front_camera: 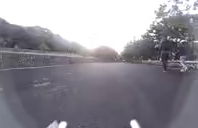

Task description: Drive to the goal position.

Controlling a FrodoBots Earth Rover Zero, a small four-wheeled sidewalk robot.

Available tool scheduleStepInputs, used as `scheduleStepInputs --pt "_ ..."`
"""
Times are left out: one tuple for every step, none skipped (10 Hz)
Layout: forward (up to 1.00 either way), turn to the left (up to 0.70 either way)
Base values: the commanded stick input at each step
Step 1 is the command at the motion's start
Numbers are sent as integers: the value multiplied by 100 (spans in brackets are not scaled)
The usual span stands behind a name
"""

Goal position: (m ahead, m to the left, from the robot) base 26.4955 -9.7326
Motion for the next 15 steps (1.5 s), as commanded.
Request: scheduleStepInputs --pt "70 0" --pt "70 0" --pt "70 0" --pt "70 0" --pt "70 0" --pt "70 0" --pt "70 0" --pt "70 0" --pt "70 0" --pt "70 0" --pt "70 0" --pt "70 0" --pt "70 0" --pt "70 0" --pt "70 0"
